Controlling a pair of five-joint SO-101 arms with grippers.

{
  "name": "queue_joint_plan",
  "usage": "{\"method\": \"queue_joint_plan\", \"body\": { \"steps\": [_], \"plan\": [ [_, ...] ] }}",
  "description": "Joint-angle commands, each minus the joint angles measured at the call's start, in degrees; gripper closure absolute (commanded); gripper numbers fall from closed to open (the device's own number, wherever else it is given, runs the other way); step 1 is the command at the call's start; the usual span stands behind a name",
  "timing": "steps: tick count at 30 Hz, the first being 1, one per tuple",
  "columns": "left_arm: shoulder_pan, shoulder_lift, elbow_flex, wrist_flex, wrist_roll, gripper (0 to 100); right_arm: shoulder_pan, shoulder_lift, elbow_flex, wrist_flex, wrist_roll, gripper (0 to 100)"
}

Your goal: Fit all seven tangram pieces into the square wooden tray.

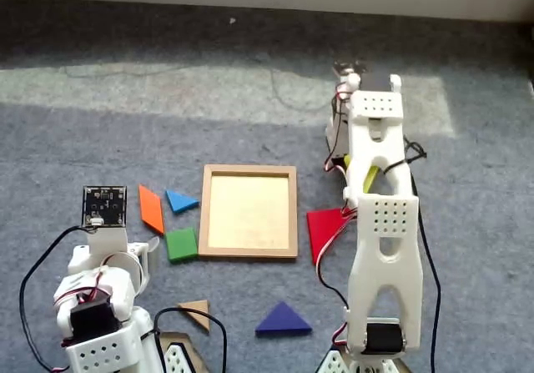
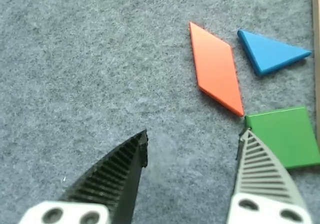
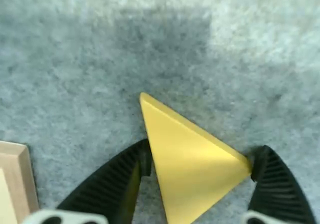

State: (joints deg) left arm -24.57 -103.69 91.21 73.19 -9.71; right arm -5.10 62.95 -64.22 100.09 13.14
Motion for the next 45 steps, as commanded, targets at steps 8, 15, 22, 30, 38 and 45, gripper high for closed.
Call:
{"method": "queue_joint_plan", "body": {
  "steps": [8,15,22,30,38,45],
  "plan": [
    [-0.5,-0.1,-0.5,-1.1,-0.4,71,0.1,-0.7,-1.6,1.0,-0.2,69.3],
    [-0.5,-0.1,-0.5,-1.1,-0.4,71,1.2,-0.9,-1.5,1.1,-0.5,80.7],
    [-0.5,-0.1,-0.5,-1.1,-0.4,71,2.2,-5.3,-1.5,1.1,-0.6,83.9],
    [-0.5,-0.1,-0.5,-1.1,-0.4,71,2.2,-9.0,-1.5,1.1,-2.2,83.4],
    [-0.5,-0.1,-0.5,-1.1,-0.4,71,2.2,-20.4,9.4,1.1,-5.5,73.1],
    [-0.5,-0.1,-0.5,-1.0,-0.4,71,2.2,-35.2,28.5,-0.8,-8.8,73.0]
  ]
}}
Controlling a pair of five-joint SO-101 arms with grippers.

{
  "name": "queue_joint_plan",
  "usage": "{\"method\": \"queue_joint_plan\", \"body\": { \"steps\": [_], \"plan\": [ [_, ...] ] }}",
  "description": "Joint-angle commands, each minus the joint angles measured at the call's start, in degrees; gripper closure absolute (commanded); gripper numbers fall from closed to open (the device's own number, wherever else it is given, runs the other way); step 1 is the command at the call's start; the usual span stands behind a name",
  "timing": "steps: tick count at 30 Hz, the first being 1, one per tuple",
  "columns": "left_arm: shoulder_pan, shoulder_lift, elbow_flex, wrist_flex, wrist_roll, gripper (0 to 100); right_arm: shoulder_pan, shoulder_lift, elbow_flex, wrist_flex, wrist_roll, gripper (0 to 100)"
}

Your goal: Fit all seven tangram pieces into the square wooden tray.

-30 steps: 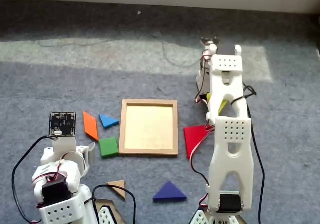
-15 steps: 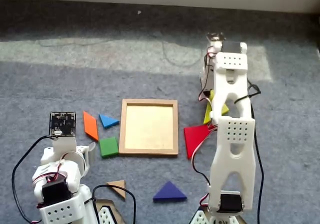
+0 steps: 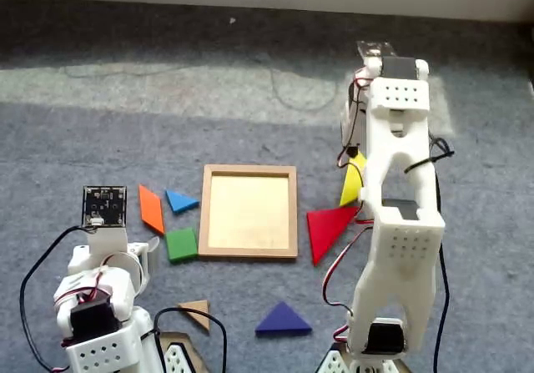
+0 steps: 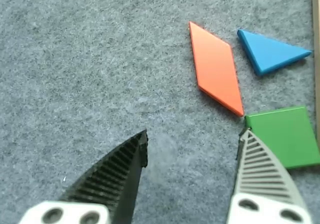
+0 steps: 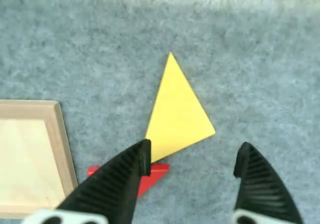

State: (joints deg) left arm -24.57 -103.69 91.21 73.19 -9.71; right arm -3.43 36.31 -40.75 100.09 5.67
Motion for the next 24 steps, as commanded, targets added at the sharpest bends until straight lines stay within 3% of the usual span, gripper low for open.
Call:
{"method": "queue_joint_plan", "body": {
  "steps": [1,8,11,24],
  "plan": [
    [-0.6,-0.1,-0.5,-1.0,-0.4,71,0.5,-10.2,8.1,-2.2,-2.0,73.0],
    [-0.7,-0.1,-0.5,-1.0,-0.4,71,0.4,-22.0,37.2,-25.2,-6.8,73.0],
    [-0.6,-0.1,-0.5,-1.1,-0.4,71,0.5,-25.7,47.1,-30.3,-6.8,73.0],
    [-0.7,-0.1,-0.5,-1.1,-0.4,71,0.5,-15.3,39.5,-31.8,-7.4,73.0]
  ]
}}
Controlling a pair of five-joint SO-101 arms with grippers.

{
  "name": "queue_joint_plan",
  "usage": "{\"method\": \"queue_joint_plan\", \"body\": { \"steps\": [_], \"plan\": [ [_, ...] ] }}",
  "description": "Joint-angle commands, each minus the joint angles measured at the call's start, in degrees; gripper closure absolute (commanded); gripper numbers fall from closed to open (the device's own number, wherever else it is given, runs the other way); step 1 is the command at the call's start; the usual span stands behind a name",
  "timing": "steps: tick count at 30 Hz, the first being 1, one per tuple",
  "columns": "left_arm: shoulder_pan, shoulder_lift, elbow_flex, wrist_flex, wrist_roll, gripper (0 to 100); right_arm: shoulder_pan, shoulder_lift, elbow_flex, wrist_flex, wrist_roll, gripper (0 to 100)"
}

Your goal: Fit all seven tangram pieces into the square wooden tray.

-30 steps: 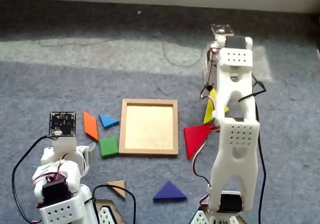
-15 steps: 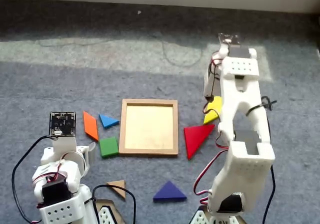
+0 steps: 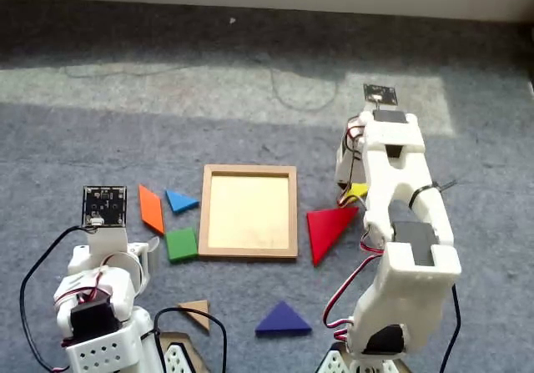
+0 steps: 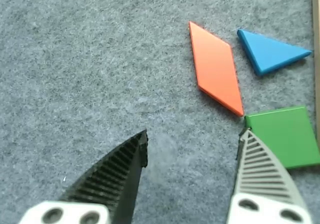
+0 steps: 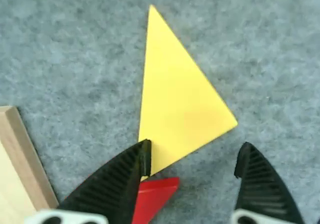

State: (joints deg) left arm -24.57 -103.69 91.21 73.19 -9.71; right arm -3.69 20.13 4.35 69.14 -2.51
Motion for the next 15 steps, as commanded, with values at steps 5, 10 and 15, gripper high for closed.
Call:
{"method": "queue_joint_plan", "body": {
  "steps": [5,10,15],
  "plan": [
    [-0.7,-0.1,-0.5,-1.1,-0.4,71,0.7,6.0,-11.0,0.4,1.8,73.0],
    [-0.7,-0.1,-0.5,-1.1,-0.4,71,0.5,6.2,-12.7,0.9,4.3,73.0],
    [-0.7,-0.1,-0.5,-1.1,-0.4,71,0.7,6.1,-12.9,0.9,4.7,72.9]
  ]
}}
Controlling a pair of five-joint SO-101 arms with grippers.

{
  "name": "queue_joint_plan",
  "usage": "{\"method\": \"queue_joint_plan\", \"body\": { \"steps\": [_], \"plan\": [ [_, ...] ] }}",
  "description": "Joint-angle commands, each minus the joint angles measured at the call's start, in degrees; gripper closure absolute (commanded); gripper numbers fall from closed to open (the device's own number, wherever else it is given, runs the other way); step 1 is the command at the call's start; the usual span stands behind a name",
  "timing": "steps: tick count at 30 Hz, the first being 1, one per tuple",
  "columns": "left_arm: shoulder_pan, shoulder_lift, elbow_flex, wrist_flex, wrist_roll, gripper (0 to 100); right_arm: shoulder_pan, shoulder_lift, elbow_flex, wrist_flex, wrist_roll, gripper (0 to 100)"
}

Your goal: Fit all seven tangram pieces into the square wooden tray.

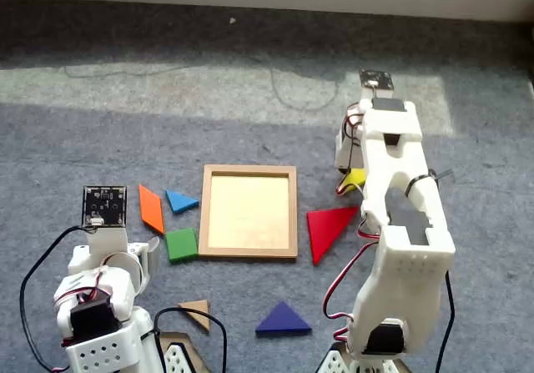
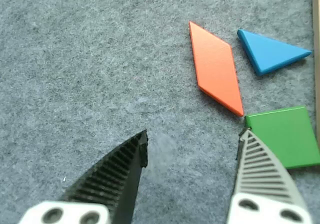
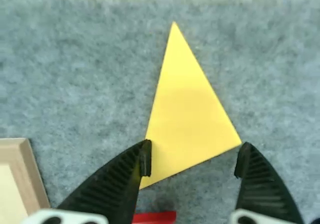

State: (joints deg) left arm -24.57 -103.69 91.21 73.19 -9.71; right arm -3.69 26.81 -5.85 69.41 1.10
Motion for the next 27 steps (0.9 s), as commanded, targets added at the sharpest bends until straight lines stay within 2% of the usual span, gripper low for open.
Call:
{"method": "queue_joint_plan", "body": {
  "steps": [1,5,10,16,20,27],
  "plan": [
    [-0.7,-0.1,-0.5,-1.1,-0.4,71,0.5,-0.6,-2.7,0.7,1.4,72.8],
    [-0.7,-0.1,-0.5,-1.1,-0.4,71,0.4,-0.5,-3.4,0.2,1.3,71.6],
    [-0.7,-0.1,-0.5,-1.2,-0.4,71,0.4,-0.3,-6.3,0.6,-1.0,63.2],
    [-0.7,-0.1,-0.5,-1.2,-0.3,71,0.4,-0.3,-6.6,0.5,-1.8,63.1],
    [-0.7,-0.1,-0.5,-1.2,-0.3,71,0.4,-0.2,-6.6,0.1,-6.1,63.1],
    [-0.7,-0.1,-0.5,-1.2,-0.3,71,-0.6,0.0,-6.4,-2.9,-9.1,63.1]
  ]
}}
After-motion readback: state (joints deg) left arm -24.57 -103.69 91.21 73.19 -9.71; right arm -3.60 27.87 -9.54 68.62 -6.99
